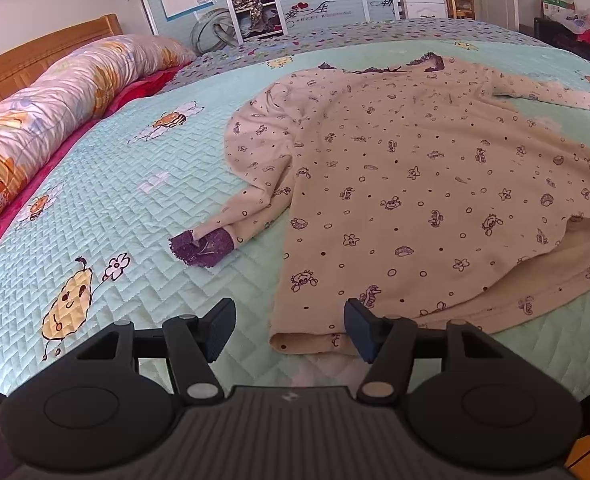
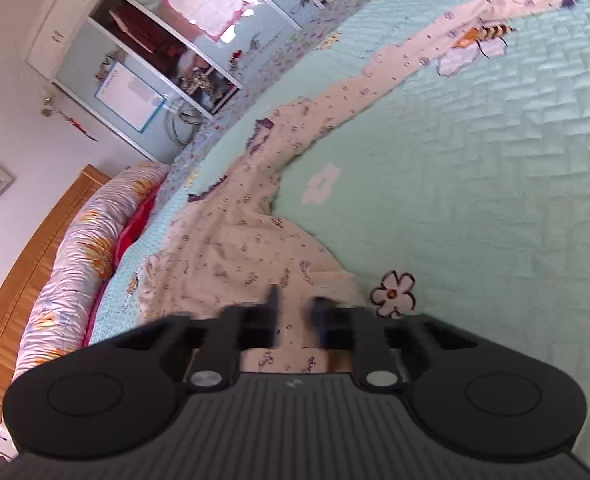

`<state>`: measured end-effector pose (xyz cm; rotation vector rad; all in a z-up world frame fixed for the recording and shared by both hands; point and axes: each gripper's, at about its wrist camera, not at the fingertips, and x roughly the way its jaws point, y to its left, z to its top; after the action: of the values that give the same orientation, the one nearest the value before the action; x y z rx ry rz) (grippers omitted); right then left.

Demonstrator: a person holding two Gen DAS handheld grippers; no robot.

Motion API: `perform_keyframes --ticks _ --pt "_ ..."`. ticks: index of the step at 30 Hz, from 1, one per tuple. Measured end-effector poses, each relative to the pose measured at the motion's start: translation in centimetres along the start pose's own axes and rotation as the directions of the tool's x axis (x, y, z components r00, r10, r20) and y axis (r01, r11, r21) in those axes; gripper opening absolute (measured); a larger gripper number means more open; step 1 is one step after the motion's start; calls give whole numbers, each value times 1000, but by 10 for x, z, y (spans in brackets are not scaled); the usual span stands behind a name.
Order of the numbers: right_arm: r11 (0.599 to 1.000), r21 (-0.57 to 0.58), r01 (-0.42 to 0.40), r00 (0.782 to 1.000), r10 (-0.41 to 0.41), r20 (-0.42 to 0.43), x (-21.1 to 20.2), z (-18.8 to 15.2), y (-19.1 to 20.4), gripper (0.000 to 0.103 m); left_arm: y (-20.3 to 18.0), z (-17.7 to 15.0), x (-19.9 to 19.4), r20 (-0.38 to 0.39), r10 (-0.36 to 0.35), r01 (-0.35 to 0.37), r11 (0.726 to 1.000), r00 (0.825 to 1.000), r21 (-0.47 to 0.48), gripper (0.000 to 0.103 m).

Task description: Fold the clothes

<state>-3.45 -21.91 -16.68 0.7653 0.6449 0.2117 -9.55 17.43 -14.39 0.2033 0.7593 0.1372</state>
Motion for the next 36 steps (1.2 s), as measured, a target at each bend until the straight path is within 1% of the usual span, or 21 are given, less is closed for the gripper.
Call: perform_keyframes --ticks 2,4,6,9,12,14,16,20,26,29,32,34,36 --pt "1000 10 -15 1000 15 28 -7 0 2 5 -1 -1 0 -5 -11 11 1000 1000 3 63" --pt "999 30 -21 998 19 57 -16 1 2 5 -4 -2 -5 -1 -47 47 999 999 17 63" --pt "998 47 -32 997 29 73 -22 2 3 5 -11 -3 -10 20 -74 73 996 997 56 63" --pt "996 64 -55 994 48 97 -30 6 7 5 -19 -3 -9 25 -44 41 992 999 116 63" --pt "994 83 -75 991 65 118 -35 9 10 5 -15 -4 -4 4 -2 1 991 1000 132 63" --pt "994 84 -74 990 64 123 -36 10 11 5 -12 -5 -3 1 8 -8 991 1000 133 63" --pt "991 104 -81 990 67 126 -37 10 10 5 -13 -5 -5 2 -10 9 988 1000 153 63" --pt "981 155 -114 986 93 136 -39 13 10 5 -32 0 -17 40 -118 106 969 992 225 63" --pt "974 157 -163 978 138 158 -46 21 24 5 -75 6 -14 73 -192 158 931 979 329 63" --pt "973 153 -170 976 146 161 -48 24 28 5 -97 9 -13 87 -229 180 907 970 380 63" --pt "973 151 -173 976 149 157 -47 23 30 5 -105 7 -9 86 -222 169 896 971 410 63" --pt "973 157 -171 977 147 152 -46 22 28 5 -106 6 -7 86 -211 158 896 974 416 63" --pt "972 163 -169 978 144 151 -46 22 27 5 -106 7 -9 84 -216 162 894 973 418 63"
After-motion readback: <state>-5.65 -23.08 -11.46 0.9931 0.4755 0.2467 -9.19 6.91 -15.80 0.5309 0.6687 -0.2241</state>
